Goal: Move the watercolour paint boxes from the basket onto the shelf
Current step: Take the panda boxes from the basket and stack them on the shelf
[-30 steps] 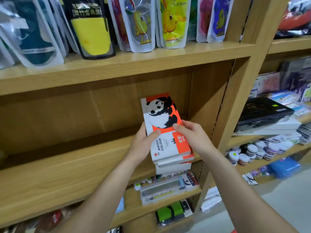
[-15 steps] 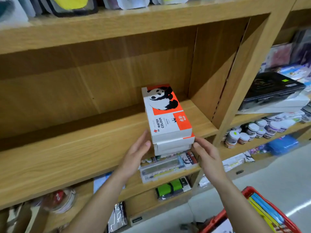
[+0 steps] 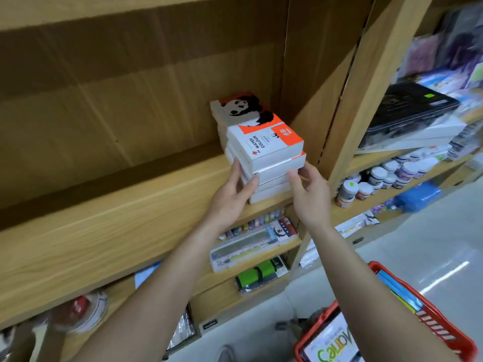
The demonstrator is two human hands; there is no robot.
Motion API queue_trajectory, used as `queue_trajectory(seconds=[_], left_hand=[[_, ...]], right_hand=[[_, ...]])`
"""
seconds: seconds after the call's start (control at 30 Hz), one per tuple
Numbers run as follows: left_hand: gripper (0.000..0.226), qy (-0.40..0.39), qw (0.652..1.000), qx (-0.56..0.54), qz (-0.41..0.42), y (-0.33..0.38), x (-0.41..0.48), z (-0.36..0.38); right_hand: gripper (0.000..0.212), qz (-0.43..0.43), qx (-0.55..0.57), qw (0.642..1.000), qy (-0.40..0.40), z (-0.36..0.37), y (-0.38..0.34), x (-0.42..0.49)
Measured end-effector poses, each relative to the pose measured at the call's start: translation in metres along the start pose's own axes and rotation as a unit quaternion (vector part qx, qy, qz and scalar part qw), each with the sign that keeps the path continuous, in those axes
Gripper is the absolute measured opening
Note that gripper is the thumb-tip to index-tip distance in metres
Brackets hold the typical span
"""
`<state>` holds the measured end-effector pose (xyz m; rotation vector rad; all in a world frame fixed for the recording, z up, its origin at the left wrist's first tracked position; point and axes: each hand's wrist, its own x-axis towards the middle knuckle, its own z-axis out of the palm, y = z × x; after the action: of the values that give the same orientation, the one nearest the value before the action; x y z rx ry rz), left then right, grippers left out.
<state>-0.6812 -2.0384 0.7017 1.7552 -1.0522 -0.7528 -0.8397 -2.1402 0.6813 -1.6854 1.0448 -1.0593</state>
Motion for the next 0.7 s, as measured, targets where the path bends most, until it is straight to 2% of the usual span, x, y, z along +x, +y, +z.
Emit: queue_trajectory(seconds=[0.07,0.13,0.33,0.43,0.6,0.7], left_hand=[[0.094,-0.004,1.000,0.022,-0.004,0.003,0.022,0.005],[0.091,-0.016,0.999,0.044,-0.002,0.001,0.043,0.009],[0.092,-0.067,0.995,0.068,0.029,0.001,0.083,0.024],[0.092,-0.073,0.992,0.080,0.058,-0.003,0.090,0.030],[0.092,-0.069,0.996,-0.033,0.045,-0.005,0.094,0.019],[0.085,-0.073,0.995,-0.030,0.062,0.002,0.098,0.016]], right_hand=[[0.041,0.013,-0.013,0.998,0.055,0.001,-0.003,0.016],[0.042,0.012,-0.031,0.997,0.074,0.001,-0.003,0.020],[0.060,-0.025,-0.147,0.989,-0.011,-0.005,0.013,0.017],[0.069,-0.017,-0.193,0.981,-0.023,-0.003,0.013,0.019],[0.074,-0.011,-0.223,0.974,-0.030,0.002,0.014,0.021],[0.078,-0.015,-0.254,0.967,-0.034,0.006,0.011,0.021]])
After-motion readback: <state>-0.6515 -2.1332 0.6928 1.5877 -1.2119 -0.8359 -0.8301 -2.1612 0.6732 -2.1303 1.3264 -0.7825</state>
